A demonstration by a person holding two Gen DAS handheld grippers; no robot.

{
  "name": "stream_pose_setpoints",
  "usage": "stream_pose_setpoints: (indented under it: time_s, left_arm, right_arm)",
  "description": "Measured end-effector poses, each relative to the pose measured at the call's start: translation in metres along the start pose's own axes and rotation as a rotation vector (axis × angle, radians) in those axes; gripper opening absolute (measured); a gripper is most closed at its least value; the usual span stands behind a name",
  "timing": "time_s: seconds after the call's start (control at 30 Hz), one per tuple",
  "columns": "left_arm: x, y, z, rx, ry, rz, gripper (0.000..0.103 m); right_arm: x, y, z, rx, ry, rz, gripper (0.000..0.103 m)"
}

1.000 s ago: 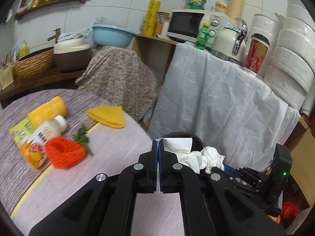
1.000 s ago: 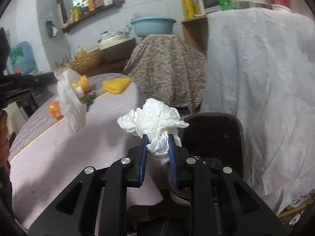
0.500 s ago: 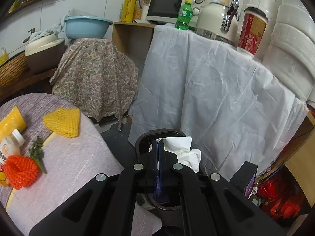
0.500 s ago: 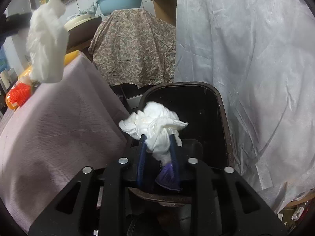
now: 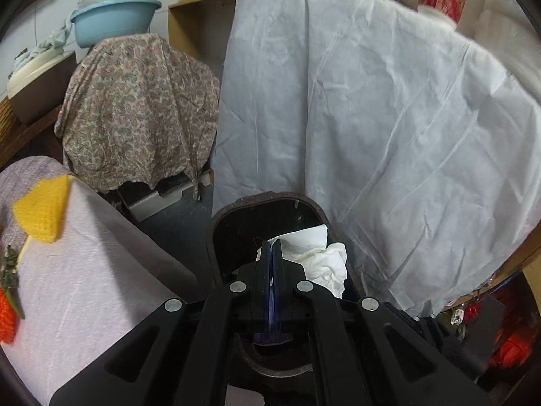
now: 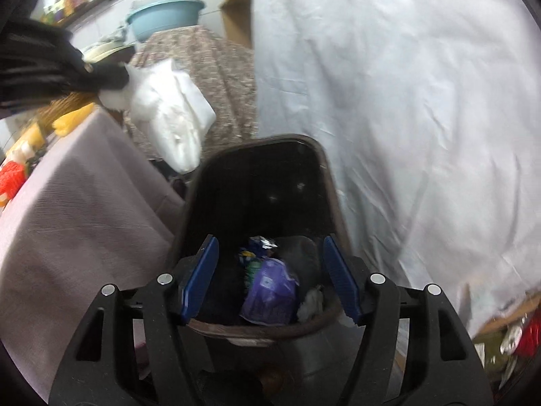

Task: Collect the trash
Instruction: 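Carry both tissues over the bin and release them, then grasp the orange mesh net with the left gripper while the right gripper grasps the yellow foam net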

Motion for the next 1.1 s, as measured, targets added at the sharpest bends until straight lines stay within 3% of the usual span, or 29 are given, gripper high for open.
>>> stream_pose_setpoints:
  time_s: [0.2, 0.23, 0.3, 0.33, 0.37, 0.47, 0.77, 1.1]
  left_arm:
    - [-0.012, 0.010, -0.041, 0.102, 0.006, -0.022, 0.004]
    - [-0.013, 0.014, -0.046, 0.121, 0.008, -0.029, 0.008]
    - [-0.012, 0.017, -0.048, 0.135, -0.007, -0.037, 0.032]
    - [-0.010, 0.016, -0.044, 0.119, -0.014, -0.040, 0.053]
    - [-0.009, 0.014, -0.041, 0.101, -0.018, -0.039, 0.067]
    - [-0.004, 0.010, -0.025, 0.063, -0.018, -0.031, 0.076]
    - [0.029, 0.022, 0.038, -0.017, -0.047, 0.000, 0.084]
    - [0.112, 0.045, 0.112, -0.135, -0.148, 0.185, 0.091]
  right_arm:
    - [-0.025, 0.010, 0.004, 0.010, 0.023, -0.063, 0.065]
    - [-0.029, 0.010, 0.004, 0.012, 0.025, -0.071, 0.065]
    - [-0.034, 0.010, 0.005, 0.013, 0.027, -0.079, 0.065]
    - [-0.036, 0.010, 0.005, 0.014, 0.031, -0.082, 0.065]
    - [-0.038, 0.010, 0.006, 0.013, 0.033, -0.085, 0.065]
    - [-0.036, 0.011, 0.008, 0.012, 0.027, -0.086, 0.065]
    - [-0.005, 0.004, 0.014, 0.005, -0.036, -0.056, 0.066]
    - [0.045, -0.007, 0.024, -0.008, -0.095, 0.028, 0.069]
Point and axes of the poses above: each gripper's, at about its wrist camera, not at the fingertips, and z roughly against the way its jaws point, x to its left, y to its underside, the point moved 9 cm from there along -z, roughly the way its jaws point
